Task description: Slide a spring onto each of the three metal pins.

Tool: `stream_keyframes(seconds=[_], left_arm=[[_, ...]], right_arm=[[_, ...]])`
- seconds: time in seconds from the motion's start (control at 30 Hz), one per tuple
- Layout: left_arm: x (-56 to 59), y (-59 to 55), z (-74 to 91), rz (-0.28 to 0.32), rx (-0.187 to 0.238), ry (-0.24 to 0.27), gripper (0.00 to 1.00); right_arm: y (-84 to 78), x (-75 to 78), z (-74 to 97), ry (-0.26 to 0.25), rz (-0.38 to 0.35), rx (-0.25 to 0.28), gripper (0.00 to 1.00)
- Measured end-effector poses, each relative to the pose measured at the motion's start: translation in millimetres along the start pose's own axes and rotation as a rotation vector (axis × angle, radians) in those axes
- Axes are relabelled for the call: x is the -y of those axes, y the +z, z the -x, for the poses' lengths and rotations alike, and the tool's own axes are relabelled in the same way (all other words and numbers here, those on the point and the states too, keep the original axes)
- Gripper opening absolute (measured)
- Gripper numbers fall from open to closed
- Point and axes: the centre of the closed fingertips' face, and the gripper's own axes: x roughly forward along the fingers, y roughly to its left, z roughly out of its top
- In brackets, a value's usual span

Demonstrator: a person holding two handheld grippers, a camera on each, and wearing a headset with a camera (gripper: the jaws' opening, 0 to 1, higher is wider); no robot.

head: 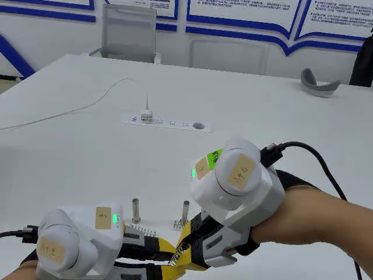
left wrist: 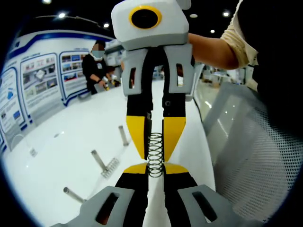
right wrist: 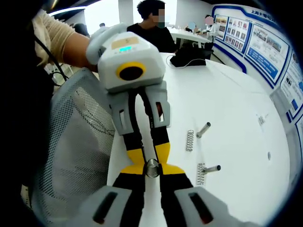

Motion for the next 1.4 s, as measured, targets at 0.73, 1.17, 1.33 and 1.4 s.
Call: stream_keyframes(seconds=[0.73, 1.17, 1.33, 1.4], left_arm=[[-13.9, -10.8, 16.9, 0.087, 0.012, 0.061, 0.25], [-29.2, -24.6, 38.4, 0.142, 0.018, 0.157, 0.37], [-32.3, -28.2, 43.2, 0.154, 0.015, 0.181, 0.4], [-33.8, -30.1, 45.1, 0.159, 0.014, 0.19, 0.42]], right_arm=[[-14.3, 22.1, 21.2, -0.061, -0.043, -0.01, 0.12], [-26.5, 33.9, 36.3, -0.098, -0.078, -0.019, 0.12], [-33.9, 37.6, 40.8, -0.109, -0.086, -0.036, 0.12], [-37.3, 39.7, 43.5, -0.114, -0.09, -0.044, 0.12]])
